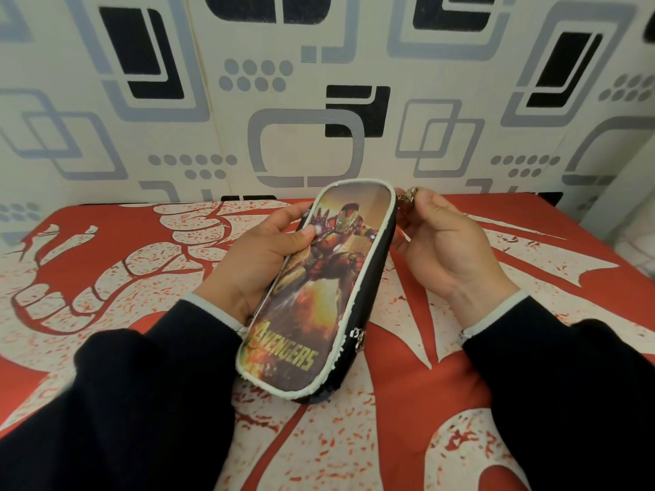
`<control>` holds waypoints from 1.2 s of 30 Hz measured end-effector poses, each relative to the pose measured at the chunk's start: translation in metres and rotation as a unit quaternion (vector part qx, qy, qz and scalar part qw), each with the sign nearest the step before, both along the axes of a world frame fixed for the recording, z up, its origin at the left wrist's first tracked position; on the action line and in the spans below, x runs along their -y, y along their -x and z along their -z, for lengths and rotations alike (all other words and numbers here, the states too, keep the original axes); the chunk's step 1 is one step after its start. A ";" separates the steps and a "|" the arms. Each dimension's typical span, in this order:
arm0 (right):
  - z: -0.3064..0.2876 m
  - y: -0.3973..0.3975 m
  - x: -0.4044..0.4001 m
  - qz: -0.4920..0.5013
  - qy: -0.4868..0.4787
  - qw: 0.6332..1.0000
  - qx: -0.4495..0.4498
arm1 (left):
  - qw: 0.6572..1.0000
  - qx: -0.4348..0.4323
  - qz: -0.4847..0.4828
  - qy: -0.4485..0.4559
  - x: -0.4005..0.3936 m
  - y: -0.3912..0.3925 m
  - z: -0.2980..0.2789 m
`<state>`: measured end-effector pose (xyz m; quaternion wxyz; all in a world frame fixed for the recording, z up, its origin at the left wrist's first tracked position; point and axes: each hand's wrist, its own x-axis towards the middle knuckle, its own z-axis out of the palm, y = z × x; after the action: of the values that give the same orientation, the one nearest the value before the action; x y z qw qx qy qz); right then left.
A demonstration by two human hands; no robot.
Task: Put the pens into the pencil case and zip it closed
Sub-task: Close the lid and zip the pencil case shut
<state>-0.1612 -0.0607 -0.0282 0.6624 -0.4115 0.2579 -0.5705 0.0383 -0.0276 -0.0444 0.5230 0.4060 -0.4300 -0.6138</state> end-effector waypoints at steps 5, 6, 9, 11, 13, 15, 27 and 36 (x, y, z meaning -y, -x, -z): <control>-0.001 0.000 -0.002 -0.010 0.010 1.000 -0.016 | 1.000 -0.007 -0.018 -0.001 -0.001 0.002 -0.002; 0.000 -0.001 -0.003 -0.010 0.010 1.000 -0.019 | 1.000 -0.009 -0.020 -0.002 -0.001 0.002 -0.003; 0.000 -0.001 -0.004 -0.008 0.011 1.000 -0.028 | 1.000 -0.001 -0.028 -0.001 -0.001 0.002 -0.004; -0.001 0.000 -0.004 -0.011 0.018 0.999 -0.032 | 0.999 0.002 -0.034 -0.001 -0.001 0.001 -0.004; -0.002 0.000 -0.005 -0.013 0.026 0.999 -0.037 | 0.999 0.009 -0.040 -0.004 -0.001 0.001 -0.004; -0.002 -0.001 -0.006 -0.020 0.039 0.998 -0.042 | 0.999 0.005 -0.052 -0.011 0.000 0.000 -0.004; -0.003 -0.004 -0.012 -0.037 0.066 0.993 -0.096 | 0.995 -0.015 -0.096 -0.027 0.002 0.001 -0.004; -0.004 -0.007 -0.016 -0.068 0.089 0.985 -0.127 | 0.993 -0.025 -0.113 -0.035 0.001 0.002 -0.007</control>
<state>-0.1546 -0.0444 -0.0244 0.6221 -0.5548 0.2594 -0.4878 0.0362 -0.0286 -0.0379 0.5848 0.4548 -0.3462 -0.5756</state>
